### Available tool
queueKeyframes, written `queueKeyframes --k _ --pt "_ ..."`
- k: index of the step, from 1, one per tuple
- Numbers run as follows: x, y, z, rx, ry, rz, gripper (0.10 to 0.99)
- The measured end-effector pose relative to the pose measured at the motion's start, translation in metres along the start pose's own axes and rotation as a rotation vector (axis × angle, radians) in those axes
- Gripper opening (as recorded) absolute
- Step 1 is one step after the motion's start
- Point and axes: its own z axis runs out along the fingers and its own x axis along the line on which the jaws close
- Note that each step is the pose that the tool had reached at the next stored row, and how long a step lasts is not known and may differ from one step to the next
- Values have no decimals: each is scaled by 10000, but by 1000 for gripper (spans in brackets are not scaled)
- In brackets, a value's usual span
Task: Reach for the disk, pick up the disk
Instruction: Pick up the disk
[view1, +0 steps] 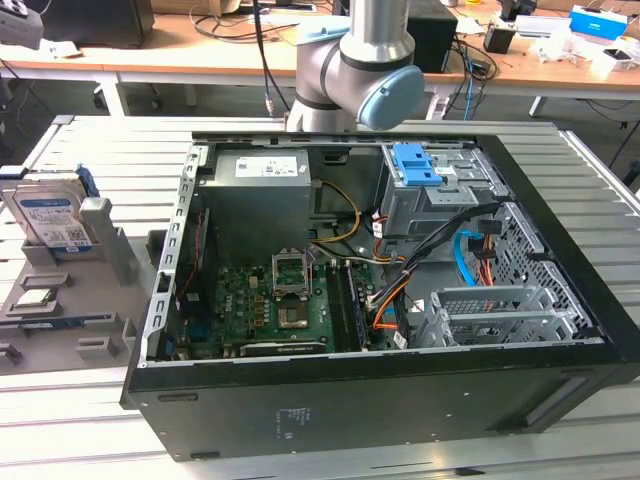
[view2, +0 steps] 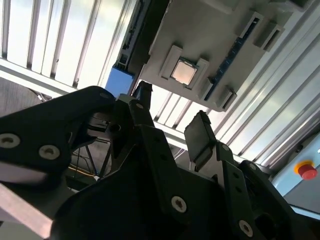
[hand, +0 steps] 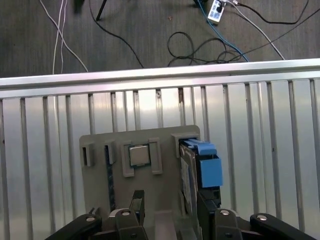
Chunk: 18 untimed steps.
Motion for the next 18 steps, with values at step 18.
queueKeyframes --k 18 --pt "-198 14 65 3 11 144 541"
